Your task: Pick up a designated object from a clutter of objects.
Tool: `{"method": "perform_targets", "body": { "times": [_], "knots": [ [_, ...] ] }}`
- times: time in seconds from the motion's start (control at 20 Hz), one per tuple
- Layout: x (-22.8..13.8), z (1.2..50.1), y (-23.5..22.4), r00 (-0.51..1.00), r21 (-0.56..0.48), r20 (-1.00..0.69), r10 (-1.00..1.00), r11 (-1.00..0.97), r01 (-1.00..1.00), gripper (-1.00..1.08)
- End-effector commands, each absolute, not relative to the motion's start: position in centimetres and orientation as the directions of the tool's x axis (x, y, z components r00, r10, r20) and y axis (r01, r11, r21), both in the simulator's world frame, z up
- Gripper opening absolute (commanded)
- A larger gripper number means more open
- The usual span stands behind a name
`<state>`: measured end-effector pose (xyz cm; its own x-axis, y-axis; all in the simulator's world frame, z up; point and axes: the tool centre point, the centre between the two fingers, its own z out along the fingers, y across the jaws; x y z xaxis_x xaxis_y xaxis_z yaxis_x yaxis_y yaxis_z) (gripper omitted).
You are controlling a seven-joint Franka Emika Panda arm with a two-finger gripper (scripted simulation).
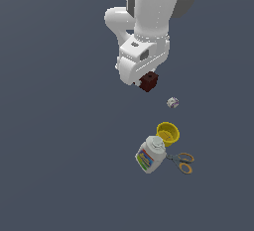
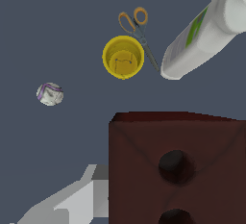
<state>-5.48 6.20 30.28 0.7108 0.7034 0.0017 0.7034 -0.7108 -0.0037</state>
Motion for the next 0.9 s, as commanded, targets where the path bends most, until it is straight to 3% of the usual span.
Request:
{"method": "perform_targets", "body": {
  "times": [0.0,0.45,0.85],
  "knots": [
    [-5.4,32.9,5.4,0.711,-0.003,0.003,0.703,-0.711,0.703,-1.0],
    [-5.0,40.4,2.8,0.712,-0.001,0.001,0.702,-0.712,0.702,-1.0],
    [-4.6,43.9,1.6,0.712,0.0,0.0,0.702,-0.712,0.702,-1.0]
  ]
}}
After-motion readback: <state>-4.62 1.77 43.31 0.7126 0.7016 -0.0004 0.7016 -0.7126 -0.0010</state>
